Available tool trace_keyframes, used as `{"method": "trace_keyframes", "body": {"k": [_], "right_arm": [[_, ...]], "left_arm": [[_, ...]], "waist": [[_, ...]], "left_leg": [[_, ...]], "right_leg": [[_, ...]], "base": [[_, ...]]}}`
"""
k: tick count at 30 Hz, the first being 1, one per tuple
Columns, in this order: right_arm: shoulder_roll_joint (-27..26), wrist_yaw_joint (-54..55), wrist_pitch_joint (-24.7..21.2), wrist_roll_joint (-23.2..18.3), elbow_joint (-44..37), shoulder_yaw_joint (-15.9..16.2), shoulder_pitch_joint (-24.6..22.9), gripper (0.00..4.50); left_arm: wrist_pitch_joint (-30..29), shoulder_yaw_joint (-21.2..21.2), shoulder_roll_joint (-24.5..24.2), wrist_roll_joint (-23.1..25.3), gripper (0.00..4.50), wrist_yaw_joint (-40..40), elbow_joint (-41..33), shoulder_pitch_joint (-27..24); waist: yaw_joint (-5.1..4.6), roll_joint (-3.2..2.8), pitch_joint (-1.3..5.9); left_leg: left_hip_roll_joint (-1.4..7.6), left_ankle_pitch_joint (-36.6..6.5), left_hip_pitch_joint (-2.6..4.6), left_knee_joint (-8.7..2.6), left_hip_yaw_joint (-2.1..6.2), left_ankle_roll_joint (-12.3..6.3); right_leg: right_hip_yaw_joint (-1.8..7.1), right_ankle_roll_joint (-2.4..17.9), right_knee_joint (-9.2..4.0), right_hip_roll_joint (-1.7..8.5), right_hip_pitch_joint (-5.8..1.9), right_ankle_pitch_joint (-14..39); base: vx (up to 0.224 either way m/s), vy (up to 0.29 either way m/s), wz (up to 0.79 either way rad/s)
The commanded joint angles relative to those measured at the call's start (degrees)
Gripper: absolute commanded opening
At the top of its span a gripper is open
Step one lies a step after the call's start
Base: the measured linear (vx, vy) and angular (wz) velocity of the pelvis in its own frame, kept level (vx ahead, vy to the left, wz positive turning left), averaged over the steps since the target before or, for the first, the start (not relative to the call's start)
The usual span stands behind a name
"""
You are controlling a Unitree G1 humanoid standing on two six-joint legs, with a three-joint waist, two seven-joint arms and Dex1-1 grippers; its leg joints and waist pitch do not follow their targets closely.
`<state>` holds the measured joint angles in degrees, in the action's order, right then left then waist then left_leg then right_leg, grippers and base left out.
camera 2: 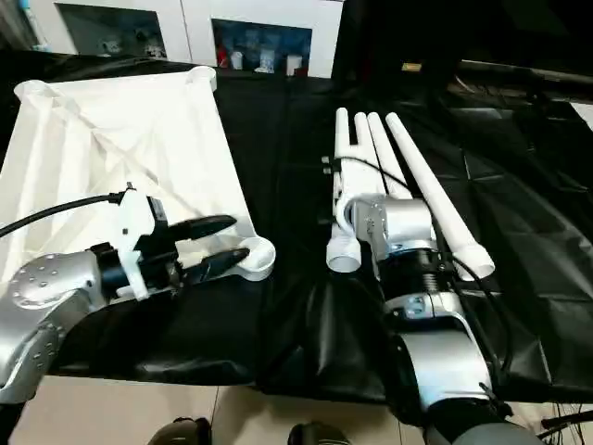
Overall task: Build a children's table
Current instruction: Pick table leg
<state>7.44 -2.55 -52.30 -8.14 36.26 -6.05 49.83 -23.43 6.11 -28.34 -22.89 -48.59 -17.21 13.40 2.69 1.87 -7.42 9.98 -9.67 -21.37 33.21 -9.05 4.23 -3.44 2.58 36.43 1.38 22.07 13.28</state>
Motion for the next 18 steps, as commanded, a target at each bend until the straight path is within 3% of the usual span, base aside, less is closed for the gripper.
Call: {"method": "trace_keyframes", "body": {"k": [1,8,9,13,18], "right_arm": [[0.2,-0.5,-1.3,0.2,0.6,-0.3,0.7,4.5],[-0.5,-1.6,-1.2,-0.9,3.2,-0.7,1.2,4.5],[-0.6,-1.5,-1.1,-1.1,3.4,-0.9,1.3,4.2],[-0.8,-1.4,-0.5,-1.7,4.8,-2.0,2.2,4.07],[-0.7,-1.7,-1.0,-2.3,6.7,-3.1,2.8,3.5]], "left_arm": [[-0.4,0.7,-0.3,-0.4,3.34,-0.6,-0.4,0.2],[-0.8,0.8,-0.6,-0.9,3.98,-0.6,-0.7,0.8],[-0.8,0.9,-0.7,-0.8,4.14,-0.6,-0.8,0.7],[-1.1,0.7,-0.6,-0.5,4.34,-0.5,-1.2,0.5],[-0.9,0.8,-0.9,-0.7,4.5,-0.9,-1.0,0.7]], "waist": [[0.2,-0.82,4.82],[0.49,-0.76,4.75],[0.51,-0.54,4.74],[0.58,-0.58,4.79],[0.76,-0.71,5.06]], "left_leg": [[2.92,-0.8,0.65,-2.97,0.51,-0.52],[2.98,-2.0,0.68,-3.01,0.52,0.13],[2.97,-2.1,0.63,-3.03,0.48,0.09],[3.02,-2.1,0.64,-2.99,0.48,0.2],[3.0,-2.5,0.66,-2.88,0.45,0.62]], "right_leg": [[4.02,12.1,-2.79,6.05,-3.56,-9.4],[4.04,12.1,-2.91,6.25,-3.51,-7.0],[4.07,12.0,-2.96,6.25,-3.55,-6.8],[4.04,11.9,-2.94,6.35,-3.47,-5.9],[4.04,11.6,-2.92,6.35,-3.42,-4.9]], "base": [[0.0,0.0,0.0],[0.0,0.0,0.0],[0.0,0.0,0.0],[0.0,0.0,0.0],[0.0,0.0,0.0]]}}
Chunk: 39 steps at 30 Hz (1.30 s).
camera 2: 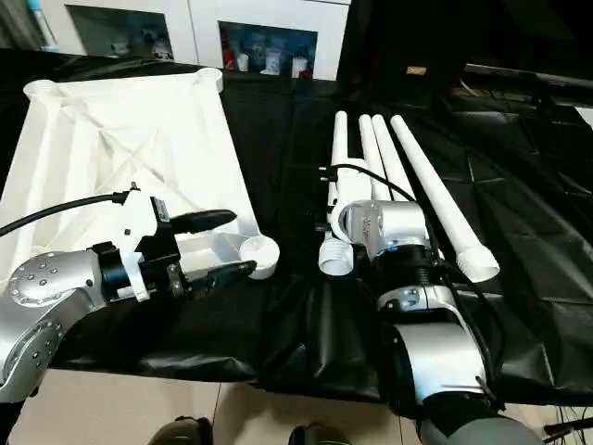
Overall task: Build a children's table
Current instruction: Pick table leg
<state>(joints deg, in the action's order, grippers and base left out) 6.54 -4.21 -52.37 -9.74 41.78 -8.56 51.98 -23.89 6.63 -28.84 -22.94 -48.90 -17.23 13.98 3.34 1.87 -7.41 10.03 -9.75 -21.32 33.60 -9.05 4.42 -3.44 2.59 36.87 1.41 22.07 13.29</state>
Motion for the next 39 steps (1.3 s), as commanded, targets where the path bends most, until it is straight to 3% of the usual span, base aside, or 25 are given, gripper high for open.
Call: {"method": "trace_keyframes", "body": {"k": [1,9,10,17,20,25,29,30,33,36,39], "right_arm": [[0.3,-0.2,-1.1,-0.8,1.3,-0.6,0.7,3.38],[0.6,-0.2,-1.3,-1.2,1.9,-1.3,0.7,2.8],[0.5,-0.2,-1.3,-1.2,2.2,-1.5,0.6,2.73],[0.5,0.8,-0.4,-2.0,2.4,-2.9,0.8,2.18],[0.5,0.8,1.4,-2.7,1.5,-3.8,0.5,1.92],[-0.1,0.7,4.1,-3.9,-0.7,-5.5,-1.2,1.84],[-1.1,-0.9,9.3,-6.4,-4.8,-8.3,-3.5,1.84],[-0.9,-2.2,10.5,-6.5,-6.1,-7.8,-4.1,1.84],[-0.7,-5.3,16.0,-5.7,-9.9,-5.5,-6.3,1.84],[-0.6,-7.8,17.6,-6.1,-13.4,-4.7,-7.9,1.84],[-0.8,-14.9,18.3,-11.1,-22.3,-5.4,-11.2,1.84]], "left_arm": [[-0.5,0.4,-0.4,-0.8,4.5,-0.9,-1.0,0.3],[0.0,0.9,-0.9,0.0,4.5,-1.5,-0.5,0.9],[0.9,1.4,-1.5,2.3,4.5,-0.6,0.1,0.9],[0.0,0.8,-0.2,8.0,4.5,7.4,3.0,1.6],[-0.6,-5.8,5.1,4.0,4.5,14.4,5.7,3.9],[-2.5,-11.8,10.1,-0.7,4.5,20.6,6.8,6.7],[-6.3,-19.6,16.5,-5.8,4.5,32.4,10.0,12.3],[-6.7,-21.0,17.5,-5.6,4.5,35.2,11.2,13.6],[-5.2,-19.0,16.4,-1.6,4.5,33.8,11.5,13.8],[-2.1,-16.1,15.3,3.0,4.5,33.5,11.1,13.5],[3.1,-12.6,13.9,7.4,4.5,31.9,10.3,14.6]], "waist": [[0.19,-0.76,5.16],[0.29,-0.48,5.46],[0.26,-0.19,5.53],[0.24,-0.02,5.68],[0.29,-0.02,5.92],[0.6,0.01,6.12],[0.93,0.07,6.17],[1.06,0.18,6.23],[1.45,0.21,6.16],[1.67,0.03,6.09],[2.1,-0.08,6.16]], "left_leg": [[2.93,-2.5,0.64,-3.22,0.44,0.52],[2.85,-2.6,0.52,-3.12,0.39,0.7],[2.87,-2.3,0.45,-3.11,0.39,0.51],[2.87,-1.2,0.42,-3.01,0.37,0.13],[2.84,-0.9,0.39,-2.9,0.37,0.08],[2.79,-0.5,0.25,-2.67,0.38,-0.81],[2.77,-0.3,0.18,-2.43,0.33,-1.67],[2.76,-0.8,0.35,-2.44,0.41,-2.08],[2.87,-0.3,0.21,-2.48,0.51,-2.77],[3.04,0.1,0.38,-2.53,0.59,-3.37],[3.25,-0.3,0.51,-2.51,0.66,-3.94]], "right_leg": [[4.02,11.6,-3.35,6.3,-3.42,-4.7],[3.99,11.4,-3.32,6.25,-3.49,-4.1],[4.0,11.2,-3.32,6.22,-3.59,-4.2],[3.97,10.6,-3.11,6.13,-3.58,-5.6],[3.91,11.5,-3.12,6.24,-3.77,-6.6],[3.85,12.4,-3.0,6.28,-3.87,-8.6],[3.86,12.7,-2.79,6.32,-3.86,-10.4],[3.79,12.5,-3.04,6.28,-3.89,-9.6],[3.7,10.7,-3.17,6.43,-3.76,-7.9],[3.7,9.9,-3.21,6.33,-3.58,-7.7],[3.79,9.7,-3.13,6.48,-3.62,-8.4]], "base": [[0.0,0.0,0.0],[0.0,0.0,0.0],[0.0,0.0,0.0],[0.0,0.0,0.0],[0.0,0.0,0.0],[0.0,0.0,0.0],[0.0,0.0,0.0],[0.0,0.0,0.0],[0.0,0.0,0.0],[0.0,0.0,0.0],[0.0,0.0,0.0]]}}
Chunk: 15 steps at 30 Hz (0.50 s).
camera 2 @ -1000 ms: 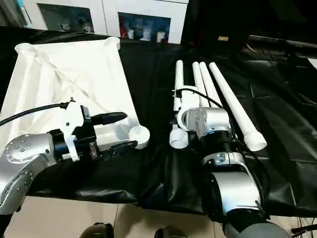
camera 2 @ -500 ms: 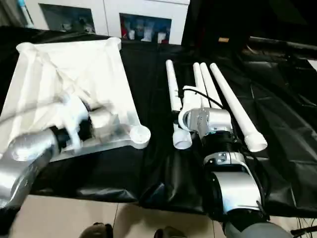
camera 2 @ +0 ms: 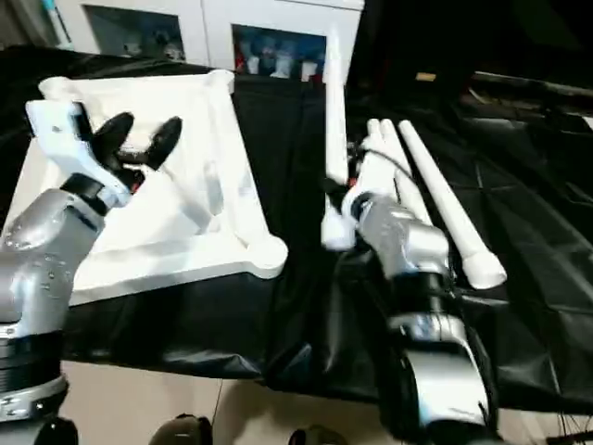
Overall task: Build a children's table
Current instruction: Pick table leg
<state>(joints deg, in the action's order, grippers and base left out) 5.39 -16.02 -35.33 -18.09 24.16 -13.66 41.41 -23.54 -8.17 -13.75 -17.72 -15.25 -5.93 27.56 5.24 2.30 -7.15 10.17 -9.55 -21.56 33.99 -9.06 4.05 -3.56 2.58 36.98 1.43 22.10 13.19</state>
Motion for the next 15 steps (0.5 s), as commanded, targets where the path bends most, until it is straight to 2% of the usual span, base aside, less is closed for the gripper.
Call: {"method": "trace_keyframes", "body": {"k": [1,3,4,5,6,7,8,9,11,12,13,14,15], "right_arm": [[0.5,-5.0,1.6,-3.5,-6.9,0.0,-1.5,1.84],[1.2,-7.5,2.5,-4.2,-9.6,0.8,-2.9,1.84],[1.6,-9.0,2.4,-5.0,-11.0,1.2,-3.7,1.84],[1.6,-9.0,2.4,-5.0,-11.0,1.2,-3.7,1.83],[2.2,-11.2,3.0,-5.8,-12.9,1.8,-4.8,1.83],[2.4,-12.1,2.8,-6.6,-13.9,1.8,-5.3,1.83],[2.7,-13.0,2.7,-7.2,-14.7,2.0,-5.7,1.83],[3.2,-15.5,2.5,-8.5,-16.8,2.2,-6.7,1.83],[3.4,-17.2,1.9,-9.7,-18.2,2.2,-7.4,1.83],[4.1,-19.9,1.5,-11.0,-20.7,2.9,-8.6,1.83],[4.2,-20.2,1.5,-11.1,-21.0,3.0,-8.8,1.83],[4.4,-21.3,1.0,-11.9,-22.2,3.3,-9.3,1.83],[4.8,-23.1,0.5,-13.1,-24.2,3.7,-10.2,1.83]], "left_arm": [[6.2,4.7,-3.7,5.8,4.5,-3.0,-0.7,1.7],[12.3,7.6,-6.5,11.5,4.5,-2.9,0.9,3.5],[10.7,5.4,-4.9,8.8,4.5,-1.5,1.2,5.1],[10.7,5.4,-4.9,8.8,4.5,-1.5,1.2,5.1],[2.6,0.7,-1.3,-1.1,4.5,-2.0,0.5,7.0],[-2.5,-0.8,-0.3,-6.2,4.5,-3.4,-0.1,7.3],[-5.2,-0.3,-0.6,-8.2,4.5,-5.7,-0.8,6.9],[-10.5,1.6,-1.3,-11.9,4.5,-10.1,-3.0,5.2],[-14.5,3.1,-2.1,-14.0,4.5,-12.6,-4.6,3.9],[-17.4,3.2,-1.4,-18.0,4.5,-13.4,-6.4,3.4],[-17.6,3.3,-1.3,-18.5,4.5,-13.5,-6.6,3.3],[-18.6,3.0,-0.9,-20.3,4.5,-13.5,-6.9,3.5],[-22.5,0.9,1.1,-24.8,4.5,-9.3,-5.4,5.0]], "waist": [[0.24,-0.6,5.78],[0.34,-0.73,5.77],[0.23,-0.92,5.71],[0.23,-0.92,5.71],[0.34,-0.92,5.69],[0.5,-1.04,5.66],[0.52,-0.9,5.62],[0.64,-0.79,5.6],[0.63,-1.01,5.64],[0.53,-1.03,5.67],[0.78,-1.07,5.94],[0.74,-1.07,5.88],[0.67,-0.95,5.83]], "left_leg": [[3.09,-0.4,0.65,-3.05,0.77,-3.87],[3.2,-1.2,0.79,-3.11,0.93,-4.09],[3.25,-1.4,1.02,-3.12,0.73,-3.12],[3.25,-1.4,1.02,-3.12,0.73,-3.12],[3.19,-1.8,0.92,-3.0,0.51,-1.41],[3.07,-2.2,0.7,-2.92,0.58,-1.14],[2.9,-2.3,0.57,-2.93,0.51,-1.2],[2.86,-2.7,0.69,-2.93,0.47,-1.56],[2.95,-2.7,0.62,-2.92,0.47,-2.14],[2.85,-2.7,0.56,-2.88,0.42,-2.37],[2.95,-2.0,0.55,-2.71,0.47,-2.67],[2.99,-1.5,0.42,-2.76,0.5,-2.96],[2.94,-1.2,0.18,-2.74,0.52,-3.36]], "right_leg": [[3.81,9.8,-3.35,6.51,-3.63,-8.0],[3.81,8.5,-3.5,6.41,-3.5,-6.4],[3.81,9.3,-3.39,6.46,-3.34,-6.6],[3.81,9.3,-3.39,6.46,-3.34,-6.6],[3.79,11.7,-3.13,6.62,-3.51,-7.0],[3.69,13.1,-3.19,6.68,-3.46,-7.1],[3.67,13.3,-3.22,6.72,-3.58,-6.8],[3.68,13.1,-3.36,6.66,-3.38,-5.2],[3.68,12.7,-3.41,6.51,-3.27,-4.3],[3.7,12.6,-3.55,6.41,-3.27,-3.9],[3.71,12.9,-3.42,6.51,-3.42,-5.2],[3.67,12.9,-3.4,6.42,-3.35,-6.0],[3.56,13.1,-3.33,6.29,-3.42,-7.1]], "base": [[0.0,0.0,0.0],[0.0,0.0,0.0],[0.0,0.0,0.0],[0.0,0.0,0.0],[0.0,0.0,0.0],[0.0,0.0,0.0],[0.0,0.0,0.0],[0.0,0.0,0.0],[0.0,0.0,0.0],[0.0,0.0,0.0],[0.0,0.0,0.0],[0.0,0.0,0.0],[0.0,0.0,0.0]]}}
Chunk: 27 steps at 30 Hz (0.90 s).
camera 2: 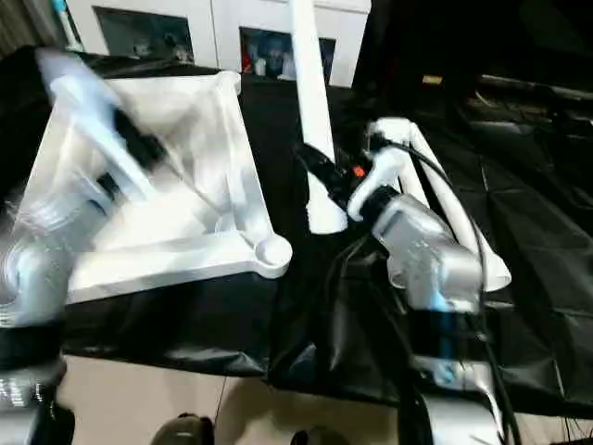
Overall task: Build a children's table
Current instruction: Pick table leg
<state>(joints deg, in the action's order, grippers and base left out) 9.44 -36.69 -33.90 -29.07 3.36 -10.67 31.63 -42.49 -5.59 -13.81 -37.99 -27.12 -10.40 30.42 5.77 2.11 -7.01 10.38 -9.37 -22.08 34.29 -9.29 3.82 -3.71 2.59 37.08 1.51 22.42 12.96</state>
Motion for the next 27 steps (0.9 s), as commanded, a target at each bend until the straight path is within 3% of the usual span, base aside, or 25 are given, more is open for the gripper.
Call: {"method": "trace_keyframes", "body": {"k": [1,6,7,9,15,18,21,27], "right_arm": [[0.8,-2.7,-1.0,-2.4,-3.8,0.8,-0.6,1.83],[1.6,-5.3,-1.8,-4.1,-6.8,2.5,-2.2,1.83],[1.8,-5.4,-1.3,-3.3,-7.2,3.7,-2.7,1.83],[2.0,-5.5,-0.8,-2.6,-7.4,4.6,-2.9,1.83],[2.3,-6.5,-0.5,-1.3,-10.2,8.2,-4.3,1.83],[2.2,-6.6,-0.4,-1.0,-11.4,9.8,-5.0,1.83],[2.3,-6.2,-0.3,-0.8,-11.7,10.5,-5.2,1.83],[2.8,-5.6,0.5,0.9,-11.3,12.0,-5.8,1.83]], "left_arm": [[-4.4,-2.2,1.5,-5.5,4.5,3.6,-0.5,2.5],[-7.7,-7.3,6.3,-14.3,4.5,8.4,1.9,7.0],[-10.4,-9.4,7.4,-18.3,4.5,9.3,2.6,8.2],[-12.4,-10.2,7.6,-19.9,4.5,9.8,3.0,8.6],[-14.9,-9.3,8.1,-19.3,4.5,13.0,3.7,8.2],[-13.8,-9.5,8.1,-16.4,4.5,16.8,5.3,8.5],[-13.9,-10.8,8.5,-17.1,4.5,18.9,6.0,9.0],[-14.1,-12.4,8.8,-18.0,3.82,20.0,5.9,9.9]], "waist": [[0.25,-0.75,5.59],[0.39,-0.49,5.32],[0.48,-0.55,5.36],[0.55,-0.49,5.43],[0.63,-0.59,5.48],[0.71,-0.8,5.45],[0.71,-0.91,5.33],[0.74,-0.87,5.27]], "left_leg": [[2.62,-2.8,0.75,-2.92,0.66,-3.01],[2.64,-4.4,0.69,-3.08,0.76,-2.38],[2.46,-4.0,0.67,-2.88,0.6,-1.93],[2.49,-3.6,0.63,-2.96,0.75,-1.78],[2.6,-2.8,0.65,-2.97,0.86,-2.31],[2.66,-3.4,0.65,-3.0,0.93,-2.1],[2.69,-4.5,0.73,-3.11,1.01,-1.48],[2.63,-4.4,0.71,-3.11,1.02,-0.99]], "right_leg": [[3.69,13.5,-3.62,6.18,-3.76,-6.2],[3.59,11.6,-4.47,6.24,-3.78,0.9],[3.65,11.3,-4.51,6.24,-3.75,1.3],[3.6,11.1,-4.51,6.17,-3.74,1.3],[3.67,9.5,-4.36,6.08,-3.68,-0.7],[3.69,9.0,-4.52,6.05,-3.65,-0.4],[3.67,8.6,-4.77,6.19,-3.6,1.5],[3.71,8.9,-4.69,6.18,-3.61,1.2]], "base": [[0.0,0.0,0.0],[0.0,0.0,0.0],[0.0,0.0,0.0],[0.0,0.0,0.0],[0.0,0.0,0.0],[0.0,0.0,0.0],[0.0,0.0,0.0],[0.0,0.0,0.0]]}}
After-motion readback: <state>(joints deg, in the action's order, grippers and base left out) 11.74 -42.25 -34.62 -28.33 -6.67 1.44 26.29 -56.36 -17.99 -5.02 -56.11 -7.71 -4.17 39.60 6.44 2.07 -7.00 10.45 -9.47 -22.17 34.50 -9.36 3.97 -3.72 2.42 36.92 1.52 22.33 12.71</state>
